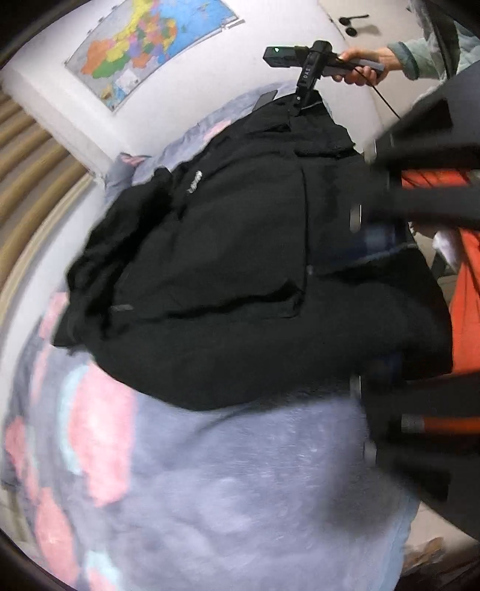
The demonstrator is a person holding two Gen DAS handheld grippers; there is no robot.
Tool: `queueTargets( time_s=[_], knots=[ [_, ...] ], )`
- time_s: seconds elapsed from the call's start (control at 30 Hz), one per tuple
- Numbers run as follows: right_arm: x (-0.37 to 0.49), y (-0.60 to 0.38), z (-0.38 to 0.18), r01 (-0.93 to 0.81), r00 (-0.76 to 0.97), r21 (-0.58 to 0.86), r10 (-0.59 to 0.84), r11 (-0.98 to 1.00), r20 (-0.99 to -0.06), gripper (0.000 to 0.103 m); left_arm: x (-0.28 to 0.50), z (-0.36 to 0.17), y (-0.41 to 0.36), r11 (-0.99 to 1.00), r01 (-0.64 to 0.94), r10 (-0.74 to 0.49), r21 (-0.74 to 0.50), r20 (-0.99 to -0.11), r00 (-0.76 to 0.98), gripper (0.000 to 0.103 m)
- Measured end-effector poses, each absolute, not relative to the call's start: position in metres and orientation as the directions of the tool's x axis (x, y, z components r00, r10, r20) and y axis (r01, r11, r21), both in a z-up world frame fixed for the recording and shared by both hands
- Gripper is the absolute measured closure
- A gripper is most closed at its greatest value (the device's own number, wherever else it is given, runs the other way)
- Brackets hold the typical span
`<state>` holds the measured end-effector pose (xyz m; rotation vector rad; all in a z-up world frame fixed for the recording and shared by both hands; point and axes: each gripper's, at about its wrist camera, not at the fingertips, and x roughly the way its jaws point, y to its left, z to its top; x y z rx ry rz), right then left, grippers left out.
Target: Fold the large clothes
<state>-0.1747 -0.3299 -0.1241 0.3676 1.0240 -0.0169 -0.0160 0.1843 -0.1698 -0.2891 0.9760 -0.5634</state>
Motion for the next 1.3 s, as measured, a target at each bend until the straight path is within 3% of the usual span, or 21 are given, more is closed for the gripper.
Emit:
queueTargets(
  time_s=[0.07,0.13,0.47,0.67,1.0,1.3],
  knots=[
    [-0.177,-0.332,-0.111,0.173,0.556,0.335,0.189,0.926,-0.81,0.077,-0.016,-0.157,0.187,0.8,0.334,-0.601,-0.499,-0.665,0.444,0.089],
    [-0.176,-0.334,-0.094,0.155,0.587,0.371,0.216,0.916,-0.78,0.078,-0.016,-0.141,0.188,0.77,0.355,-0.638,-0.531,-0.616,0.462,0.089],
    [-0.136,-0.338,-0.025,0.057,0.688,0.4,0.255,0.915,-0.68,0.081,0.022,-0.05,0.168,0.714,0.477,-0.695,-0.513,-0.434,0.574,0.089],
    [-0.085,-0.348,0.006,0.04,0.741,0.399,0.24,0.916,-0.627,0.081,0.073,-0.011,0.151,0.728,0.482,-0.674,-0.488,-0.38,0.633,0.088],
    [0.041,-0.393,0.009,0.144,0.819,0.508,0.186,0.849,-0.543,0.081,0.193,-0.004,0.127,0.808,0.312,-0.538,-0.5,-0.412,0.735,0.088],
    [0.155,-0.399,-0.067,0.28,0.693,0.396,0.101,0.874,-0.714,0.074,0.3,-0.075,0.072,0.918,0.141,-0.356,-0.37,-0.615,0.704,0.088]
  ],
)
